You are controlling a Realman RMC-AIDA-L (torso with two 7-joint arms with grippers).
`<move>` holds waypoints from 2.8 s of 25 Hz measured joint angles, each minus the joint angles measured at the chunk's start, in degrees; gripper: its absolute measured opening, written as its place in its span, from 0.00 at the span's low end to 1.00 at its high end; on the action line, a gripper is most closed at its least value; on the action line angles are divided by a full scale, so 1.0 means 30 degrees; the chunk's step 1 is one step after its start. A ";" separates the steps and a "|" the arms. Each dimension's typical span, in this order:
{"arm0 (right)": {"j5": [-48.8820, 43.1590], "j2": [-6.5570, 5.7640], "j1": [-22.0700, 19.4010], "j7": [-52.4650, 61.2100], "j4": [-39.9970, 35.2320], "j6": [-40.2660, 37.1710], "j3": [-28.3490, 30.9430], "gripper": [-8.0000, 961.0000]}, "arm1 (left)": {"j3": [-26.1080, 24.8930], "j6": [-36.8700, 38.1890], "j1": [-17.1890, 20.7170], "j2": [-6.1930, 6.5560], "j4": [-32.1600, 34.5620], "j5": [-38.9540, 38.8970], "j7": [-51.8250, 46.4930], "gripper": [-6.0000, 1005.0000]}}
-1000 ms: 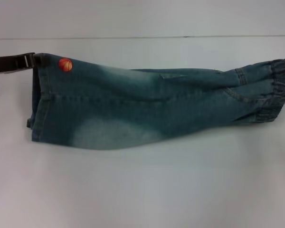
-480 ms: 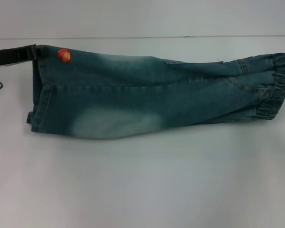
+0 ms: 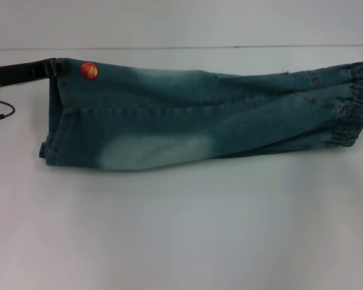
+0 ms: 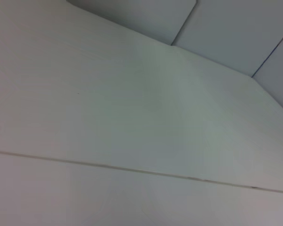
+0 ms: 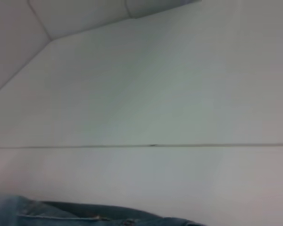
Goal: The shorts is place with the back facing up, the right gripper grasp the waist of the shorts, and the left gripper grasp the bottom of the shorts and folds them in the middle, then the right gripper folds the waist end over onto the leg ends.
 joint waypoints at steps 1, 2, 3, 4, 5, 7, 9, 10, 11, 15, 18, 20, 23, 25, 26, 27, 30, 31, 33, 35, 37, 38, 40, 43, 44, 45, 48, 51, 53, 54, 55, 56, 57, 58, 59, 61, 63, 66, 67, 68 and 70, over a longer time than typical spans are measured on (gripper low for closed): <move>-0.0002 0.0009 0.0008 0.0082 0.0000 0.0244 -0.0003 0.14 | 0.0000 -0.0161 0.0000 -0.0077 0.0000 -0.0013 0.0001 0.14; -0.0004 0.0015 0.0015 0.0152 0.0000 0.0505 -0.0002 0.14 | -0.0001 -0.0315 0.0000 -0.0162 0.0002 -0.0033 0.0001 0.14; -0.0005 0.0022 0.0016 0.0177 0.0000 0.0646 -0.0002 0.15 | -0.0001 -0.0447 0.0002 -0.0248 0.0003 -0.0055 0.0007 0.14; -0.0006 0.0029 0.0018 0.0186 -0.0001 0.0806 -0.0001 0.15 | 0.0041 -0.0554 0.0022 -0.0366 0.0005 -0.0065 0.0059 0.14; -0.0005 0.0039 0.0026 0.0169 -0.0001 0.0902 -0.0001 0.16 | 0.0114 -0.0628 0.0042 -0.0437 0.0019 -0.0099 0.0106 0.15; -0.0006 0.0060 0.0053 0.0100 -0.0001 0.0997 -0.0019 0.16 | 0.0587 -0.0948 0.0136 -0.0725 0.0065 -0.0270 0.0280 0.15; -0.0006 0.0102 0.0075 0.0077 0.0010 0.1213 -0.0138 0.17 | 0.1151 -0.1378 0.0196 -0.0969 0.0117 -0.0423 0.0388 0.16; -0.0006 0.0127 0.0085 0.0106 0.0022 0.1414 -0.0277 0.18 | 0.1500 -0.1654 0.0214 -0.1083 0.0124 -0.0467 0.0413 0.16; -0.0007 0.0148 0.0095 0.0144 0.0031 0.1550 -0.0396 0.18 | 0.1789 -0.1887 0.0214 -0.1167 0.0131 -0.0486 0.0417 0.16; 0.0053 0.0234 0.0101 0.0116 0.0031 0.1842 -0.0564 0.30 | 0.2175 -0.2536 0.0199 -0.1299 0.0161 -0.0655 0.0386 0.18; 0.0099 0.0265 0.0066 0.0058 0.0008 0.1882 -0.0526 0.41 | 0.2180 -0.2779 0.0175 -0.1302 0.0198 -0.1103 0.0417 0.25; 0.0115 0.0265 0.0041 0.0054 0.0005 0.1894 -0.0511 0.52 | 0.2186 -0.3032 0.0203 -0.1303 0.0249 -0.1390 0.0450 0.33; 0.0127 0.0264 -0.0012 0.0050 0.0001 0.1909 -0.0452 0.68 | 0.2284 -0.3444 0.0243 -0.1328 0.0278 -0.1547 0.0467 0.46; 0.0132 0.0263 -0.0037 0.0046 0.0001 0.1913 -0.0416 0.75 | 0.2536 -0.3832 0.0259 -0.1411 0.0285 -0.1513 0.0466 0.56; 0.0135 0.0261 -0.0046 0.0045 0.0000 0.1913 -0.0410 0.78 | 0.2801 -0.4067 0.0286 -0.1452 0.0288 -0.1465 0.0446 0.61; 0.0137 0.0259 -0.0050 0.0044 0.0000 0.1912 -0.0411 0.78 | 0.2995 -0.4189 0.0309 -0.1473 0.0288 -0.1449 0.0425 0.68; 0.0143 0.0256 -0.0057 0.0041 0.0000 0.1909 -0.0411 0.78 | 0.3420 -0.4351 0.0405 -0.1481 0.0287 -0.1505 0.0370 0.84; 0.0146 0.0254 -0.0059 0.0039 0.0000 0.1907 -0.0410 0.78 | 0.3469 -0.4357 0.0420 -0.1481 0.0287 -0.1515 0.0360 0.85; 0.0162 0.0249 -0.0070 0.0038 0.0000 0.1912 -0.0389 0.78 | 0.3495 -0.4305 0.0437 -0.1451 0.0289 -0.1516 0.0350 0.87; 0.0173 0.0249 -0.0085 0.0037 0.0001 0.1918 -0.0364 0.78 | 0.3495 -0.4270 0.0463 -0.1394 0.0295 -0.1470 0.0345 0.88; 0.0174 0.0252 -0.0091 0.0037 0.0001 0.1922 -0.0358 0.78 | 0.3499 -0.4237 0.0497 -0.1343 0.0297 -0.1411 0.0310 0.90; 0.0175 0.0263 -0.0091 0.0037 -0.0001 0.1925 -0.0348 0.78 | 0.3550 -0.4165 0.0544 -0.1291 0.0287 -0.1374 0.0270 0.91; 0.0181 0.0281 -0.0091 0.0037 0.0000 0.1929 -0.0335 0.78 | 0.3937 -0.4062 0.0697 -0.1159 0.0236 -0.1333 0.0091 0.92; 0.0200 0.0336 -0.0090 0.0037 0.0004 0.1922 -0.0325 0.77 | 0.4602 -0.4011 0.0992 -0.1007 0.0232 -0.1323 -0.0482 0.92; 0.0204 0.0371 -0.0090 0.0036 0.0004 0.1890 -0.0323 0.77 | 0.4671 -0.4022 0.1089 -0.0981 0.0267 -0.1345 -0.0610 0.91; 0.0211 0.0408 -0.0089 0.0037 0.0004 0.1837 -0.0324 0.77 | 0.4686 -0.4028 0.1146 -0.0961 0.0292 -0.1372 -0.0664 0.91; 0.0316 0.0485 -0.0078 0.0037 -0.0012 0.1773 -0.0339 0.77 | 0.4625 -0.4020 0.1241 -0.0864 0.0334 -0.1434 -0.0703 0.91; 0.0576 0.0510 -0.0099 0.0023 -0.0020 0.1756 -0.0430 0.77 | 0.4684 -0.4091 0.1262 -0.0778 0.0345 -0.1339 -0.0705 0.91; 0.0647 0.0526 -0.0133 0.0017 -0.0024 0.1753 -0.0439 0.77 | 0.4744 -0.4014 0.1264 -0.0673 0.0357 -0.1329 -0.0704 0.92; 0.0648 0.0541 -0.0135 0.0016 -0.0027 0.1750 -0.0439 0.77 | 0.4807 -0.3896 0.1262 -0.0591 0.0360 -0.1329 -0.0704 0.92; 0.0649 0.0554 -0.0136 0.0014 -0.0028 0.1747 -0.0438 0.77 | 0.4851 -0.3689 0.1257 -0.0529 0.0359 -0.1329 -0.0705 0.92; 0.0648 0.0569 -0.0139 0.0013 -0.0028 0.1745 -0.0437 0.77 | 0.4897 -0.3536 0.1242 -0.0458 0.0355 -0.1328 -0.0705 0.92; 0.0648 0.0598 -0.0140 0.0009 -0.0028 0.1746 -0.0439 0.77 | 0.4938 -0.3194 0.1227 -0.0392 0.0323 -0.1329 -0.0708 0.92; 0.0649 0.0629 -0.0143 0.0004 -0.0028 0.1739 -0.0438 0.77 | 0.4947 -0.2888 0.1213 -0.0346 0.0272 -0.1341 -0.0731 0.92; 0.0648 0.0681 -0.0144 -0.0042 -0.0028 0.1739 -0.0428 0.77 | 0.4948 -0.2555 0.1209 -0.0311 0.0229 -0.1365 -0.0769 0.92; 0.0653 0.0776 -0.0148 -0.0161 -0.0028 0.1734 -0.0384 0.77 | 0.4950 -0.1980 0.1212 -0.0301 0.0199 -0.1431 -0.0852 0.92; 0.0665 0.0808 -0.0150 -0.0251 -0.0027 0.1713 -0.0346 0.77 | 0.4957 -0.1457 0.1224 -0.0326 0.0168 -0.1415 -0.0891 0.92; 0.0678 0.0816 -0.0149 -0.0262 -0.0023 0.1614 -0.0331 0.77 | 0.4982 -0.0866 0.1230 -0.0351 0.0026 -0.1331 -0.0907 0.92; 0.0688 0.0816 -0.0150 -0.0267 -0.0017 0.1573 -0.0328 0.77 | 0.4989 -0.0802 0.1237 -0.0343 -0.0038 -0.1325 -0.0908 0.92; 0.0697 0.0823 -0.0158 -0.0275 -0.0015 0.1511 -0.0324 0.77 | 0.4991 -0.0813 0.1263 -0.0343 -0.0078 -0.1324 -0.0902 0.92; 0.0704 0.0876 -0.0171 -0.0299 -0.0012 0.1395 -0.0324 0.77 | 0.4987 -0.1040 0.1387 -0.0395 -0.0064 -0.1323 -0.0839 0.91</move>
